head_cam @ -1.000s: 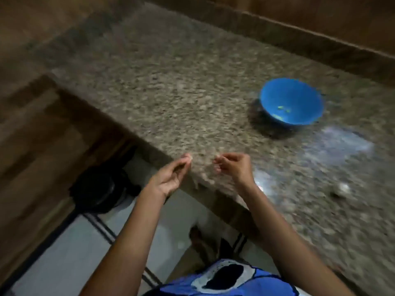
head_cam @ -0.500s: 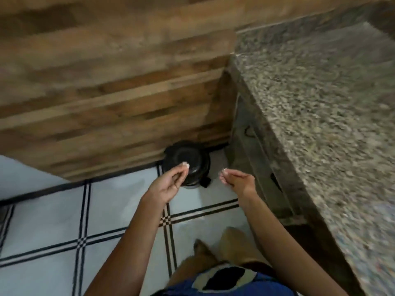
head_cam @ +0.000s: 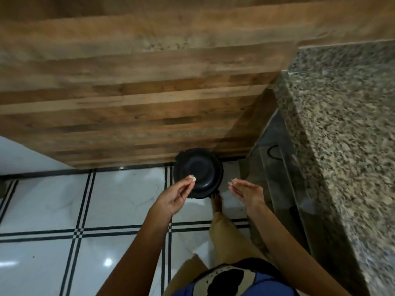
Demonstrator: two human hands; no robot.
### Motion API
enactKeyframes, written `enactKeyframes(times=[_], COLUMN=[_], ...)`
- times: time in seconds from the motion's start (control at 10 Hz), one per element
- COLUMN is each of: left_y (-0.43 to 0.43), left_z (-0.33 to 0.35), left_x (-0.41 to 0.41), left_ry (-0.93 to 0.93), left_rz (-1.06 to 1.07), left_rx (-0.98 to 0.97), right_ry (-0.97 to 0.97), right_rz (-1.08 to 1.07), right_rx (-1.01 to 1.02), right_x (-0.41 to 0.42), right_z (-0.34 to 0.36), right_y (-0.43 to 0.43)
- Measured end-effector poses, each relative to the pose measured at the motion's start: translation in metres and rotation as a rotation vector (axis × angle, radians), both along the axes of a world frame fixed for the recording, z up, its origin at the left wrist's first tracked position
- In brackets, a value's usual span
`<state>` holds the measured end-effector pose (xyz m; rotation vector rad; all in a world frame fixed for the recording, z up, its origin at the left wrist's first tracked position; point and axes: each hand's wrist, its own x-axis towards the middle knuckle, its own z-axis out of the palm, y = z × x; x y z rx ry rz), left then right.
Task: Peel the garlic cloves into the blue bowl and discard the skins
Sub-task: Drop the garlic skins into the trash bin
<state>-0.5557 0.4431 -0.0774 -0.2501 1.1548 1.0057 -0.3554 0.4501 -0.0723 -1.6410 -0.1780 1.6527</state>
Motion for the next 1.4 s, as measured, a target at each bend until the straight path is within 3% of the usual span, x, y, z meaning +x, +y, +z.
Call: enactKeyframes(times=[0.2,0.5,0.6,0.7,0.8,0.9,1.0,1.1,1.3,1.4], left_y=[0.015,0.040,0.060,0.082,0.097,0.101,0.101,0.104,0.106,0.107], left_z=[-0.032,-0.145,-0.209,-0.309,-0.365,-0.392,-0.396,-0.395,-0.410,-0.405], left_x=[0.003,0.043,0.062,0.056,0.053,0.054,0.054,0.053,0.048,0.048], left_ry=[-0.059,-0.183,0.092,0.350,0.583,1.001,1.206,1.243,1.062,1.110], left_rz=[0.062,0.102,0.126,0.001,-0.178,-0.465,-0.534,-0.548,-0.744,-0.559], left_rx=[-0.096,-0.134,-0.186,-0.171,-0.177,-0.223,-0.161,-0.153,-0.045,-0.051], right_ry=[-0.081,-0.043,-0.033,-0.090,-0.217,-0.230,-0.243,-0.411,-0.602,-0.668], right_rz=[0.163,0.121,0.043,0.115,0.195,0.226,0.244,0.367,0.529,0.526], right_rx=[-0.125,-0.249,-0.234,-0.231,-0.199,-0.099,-0.025,-0.045,-0.108,-0.148], right_x=[-0.014,-0.023,-0.040,-0.054,-0.057,-0.055,-0.058,-0.060,-0.057,-0.058], right_z=[-0.040,-0.159,-0.226,-0.300,-0.362,-0.395,-0.406,-0.411,-0.413,-0.410], right_y=[0.017,0.044,0.081,0.107,0.115,0.115,0.119,0.119,0.126,0.129])
